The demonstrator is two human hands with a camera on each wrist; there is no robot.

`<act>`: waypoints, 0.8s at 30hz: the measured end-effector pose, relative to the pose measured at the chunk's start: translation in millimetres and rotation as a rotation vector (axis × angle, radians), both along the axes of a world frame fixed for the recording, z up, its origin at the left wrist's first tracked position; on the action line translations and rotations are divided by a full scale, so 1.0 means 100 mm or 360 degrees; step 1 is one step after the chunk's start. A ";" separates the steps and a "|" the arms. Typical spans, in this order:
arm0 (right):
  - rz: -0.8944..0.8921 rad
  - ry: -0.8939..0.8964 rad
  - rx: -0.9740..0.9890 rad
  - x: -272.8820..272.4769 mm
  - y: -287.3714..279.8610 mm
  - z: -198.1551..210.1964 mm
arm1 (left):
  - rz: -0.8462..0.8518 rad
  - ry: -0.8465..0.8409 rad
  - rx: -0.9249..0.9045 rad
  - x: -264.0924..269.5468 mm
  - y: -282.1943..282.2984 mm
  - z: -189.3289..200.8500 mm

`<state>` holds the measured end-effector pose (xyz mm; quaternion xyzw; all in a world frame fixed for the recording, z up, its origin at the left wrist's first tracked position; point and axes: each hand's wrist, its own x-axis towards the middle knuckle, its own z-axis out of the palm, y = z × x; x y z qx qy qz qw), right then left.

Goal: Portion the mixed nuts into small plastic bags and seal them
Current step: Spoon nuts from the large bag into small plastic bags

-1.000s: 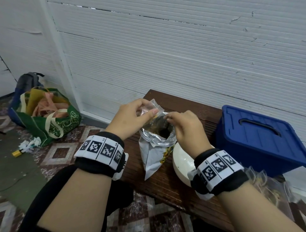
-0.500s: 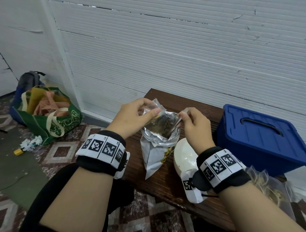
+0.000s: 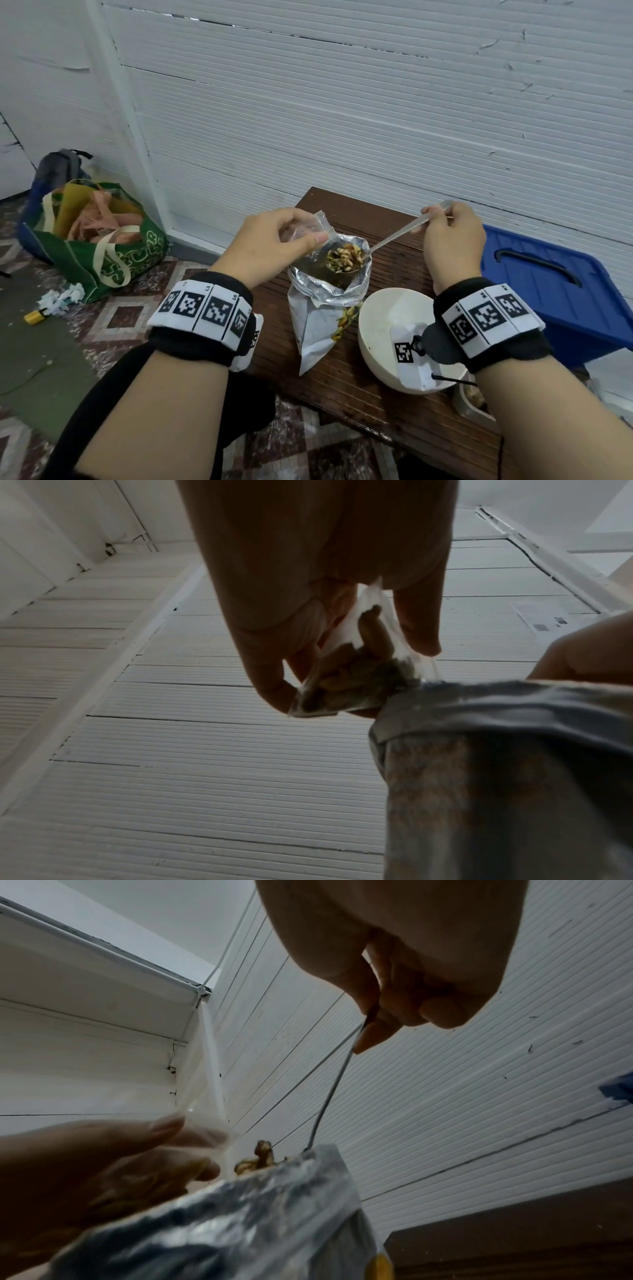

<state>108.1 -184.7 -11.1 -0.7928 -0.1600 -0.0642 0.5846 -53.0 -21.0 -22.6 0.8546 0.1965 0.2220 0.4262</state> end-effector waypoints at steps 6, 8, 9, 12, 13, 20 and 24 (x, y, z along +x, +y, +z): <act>-0.0053 -0.0020 0.0085 0.09 0.01 0.18 | -0.0005 0.0038 -0.0021 0.00 -0.01 0.01; -0.0075 -0.0022 0.0099 0.11 0.02 0.23 | -0.0011 0.0082 0.0030 0.01 -0.01 0.00; -0.0079 -0.0026 0.0093 0.12 0.04 0.24 | -0.0016 0.0104 0.0063 0.01 -0.01 0.00; -0.0066 -0.0047 0.0069 0.11 0.07 0.25 | -0.0027 0.0153 0.0117 0.02 -0.01 0.01; -0.0059 -0.0047 0.0059 0.10 0.08 0.25 | -0.0032 0.0173 0.0145 0.02 -0.01 0.02; 0.0069 -0.0020 -0.0021 0.01 0.19 0.19 | -0.0022 0.0212 0.0285 0.07 -0.03 0.00; 0.0138 0.0039 -0.0003 0.00 0.25 0.13 | -0.0012 0.0210 0.0344 0.09 -0.04 0.00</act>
